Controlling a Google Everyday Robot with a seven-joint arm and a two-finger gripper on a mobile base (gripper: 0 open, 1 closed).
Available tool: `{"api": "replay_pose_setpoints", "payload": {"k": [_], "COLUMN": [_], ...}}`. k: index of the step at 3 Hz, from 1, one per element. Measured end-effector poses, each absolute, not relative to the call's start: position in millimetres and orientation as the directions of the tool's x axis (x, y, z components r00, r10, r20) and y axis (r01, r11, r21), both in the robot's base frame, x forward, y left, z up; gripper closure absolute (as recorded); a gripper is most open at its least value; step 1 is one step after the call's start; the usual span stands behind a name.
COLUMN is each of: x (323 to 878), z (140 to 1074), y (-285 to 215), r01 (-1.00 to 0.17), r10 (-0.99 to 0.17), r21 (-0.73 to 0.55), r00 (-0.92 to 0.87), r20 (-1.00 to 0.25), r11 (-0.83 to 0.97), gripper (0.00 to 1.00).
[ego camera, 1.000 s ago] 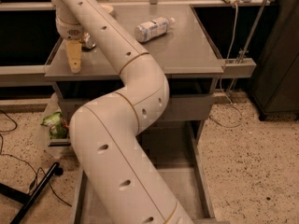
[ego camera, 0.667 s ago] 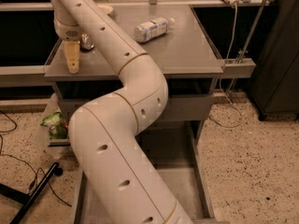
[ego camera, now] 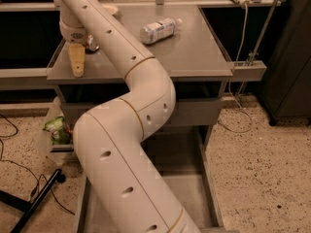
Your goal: Place orange can into middle drawer
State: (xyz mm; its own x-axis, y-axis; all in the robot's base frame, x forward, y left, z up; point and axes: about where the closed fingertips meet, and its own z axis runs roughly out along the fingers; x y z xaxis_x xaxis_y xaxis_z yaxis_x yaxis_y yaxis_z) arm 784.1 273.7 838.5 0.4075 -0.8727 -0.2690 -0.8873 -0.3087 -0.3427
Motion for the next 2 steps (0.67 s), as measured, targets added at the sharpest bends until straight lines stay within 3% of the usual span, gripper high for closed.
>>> {"api": "replay_pose_setpoints", "payload": {"k": [2], "x": [800.8], "z": [848.3], "y": [270.1], "r01": [-0.905], "r10": [-0.909], "r21": [-0.379], "r00": [0.312], "r20": [-0.275], "r11": [-0.196], "gripper": [0.0]}}
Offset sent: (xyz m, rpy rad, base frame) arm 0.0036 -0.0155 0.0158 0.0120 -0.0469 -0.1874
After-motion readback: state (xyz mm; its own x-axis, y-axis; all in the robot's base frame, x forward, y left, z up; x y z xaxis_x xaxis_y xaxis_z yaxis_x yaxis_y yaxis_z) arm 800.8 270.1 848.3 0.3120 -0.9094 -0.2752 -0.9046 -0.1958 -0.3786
